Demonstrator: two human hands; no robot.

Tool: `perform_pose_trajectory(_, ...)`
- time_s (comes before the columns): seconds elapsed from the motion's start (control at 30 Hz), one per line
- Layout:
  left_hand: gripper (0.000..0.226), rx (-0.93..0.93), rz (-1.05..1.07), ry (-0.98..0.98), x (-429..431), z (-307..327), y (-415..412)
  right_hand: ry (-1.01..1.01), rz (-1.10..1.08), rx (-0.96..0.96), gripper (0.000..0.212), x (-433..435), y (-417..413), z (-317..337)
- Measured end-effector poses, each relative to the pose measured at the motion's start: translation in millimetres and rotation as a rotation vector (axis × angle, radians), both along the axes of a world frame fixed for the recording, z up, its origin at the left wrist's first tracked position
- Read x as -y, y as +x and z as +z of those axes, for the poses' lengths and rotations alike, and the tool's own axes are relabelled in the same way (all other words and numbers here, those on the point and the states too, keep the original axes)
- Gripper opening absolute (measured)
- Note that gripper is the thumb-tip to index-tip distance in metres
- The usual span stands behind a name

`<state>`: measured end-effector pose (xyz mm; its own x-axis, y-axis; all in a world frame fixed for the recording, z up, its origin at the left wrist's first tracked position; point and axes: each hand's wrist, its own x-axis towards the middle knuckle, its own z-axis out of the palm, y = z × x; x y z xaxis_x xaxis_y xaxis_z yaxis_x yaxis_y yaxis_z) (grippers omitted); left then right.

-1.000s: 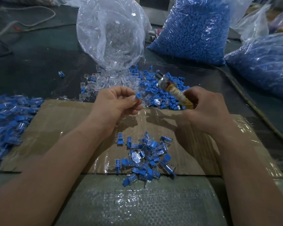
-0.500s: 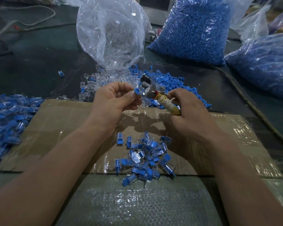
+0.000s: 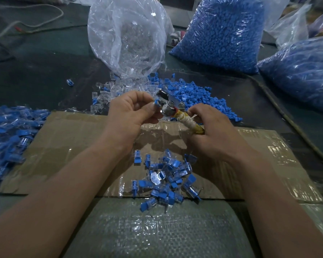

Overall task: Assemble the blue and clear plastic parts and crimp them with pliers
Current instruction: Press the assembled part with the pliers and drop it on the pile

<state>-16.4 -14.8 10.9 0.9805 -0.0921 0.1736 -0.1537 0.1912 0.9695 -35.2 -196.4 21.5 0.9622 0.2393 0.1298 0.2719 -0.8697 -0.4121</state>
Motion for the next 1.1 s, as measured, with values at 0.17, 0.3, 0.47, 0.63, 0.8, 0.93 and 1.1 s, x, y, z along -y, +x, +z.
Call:
perform_pose_trajectory(0.17,0.017,0.014,0.023,0.018,1.2,-1.8,-0.3,-0.022,-0.022,-0.016,0.032,-3.7,0.3,1.2)
perform_pose_trajectory(0.3,0.017,0.039,0.045,0.045,2.6,-2.5,-0.7,-0.002,-0.022,-0.006,0.031,-6.0,0.8,3.0)
perform_pose_trajectory(0.47,0.019,0.072,0.091,0.078,3.8,-1.1,-2.7,0.006,-0.014,0.013,0.027,-8.4,1.4,4.1)
perform_pose_trajectory(0.63,0.020,0.080,0.114,0.093,4.4,-0.6,-3.5,0.010,-0.026,0.001,0.026,-10.0,1.6,5.2)
perform_pose_trajectory(0.8,0.020,0.080,0.122,0.129,3.3,-0.9,-4.1,0.013,-0.032,0.012,0.023,-11.0,2.2,5.1)
perform_pose_trajectory(0.93,0.016,0.067,0.126,0.128,3.0,-0.6,-5.3,0.015,-0.028,0.007,0.023,-11.5,2.4,4.7)
perform_pose_trajectory(1.1,0.014,0.059,0.131,0.133,2.6,0.2,-5.7,-0.022,-0.043,0.042,0.022,-12.9,2.0,5.0)
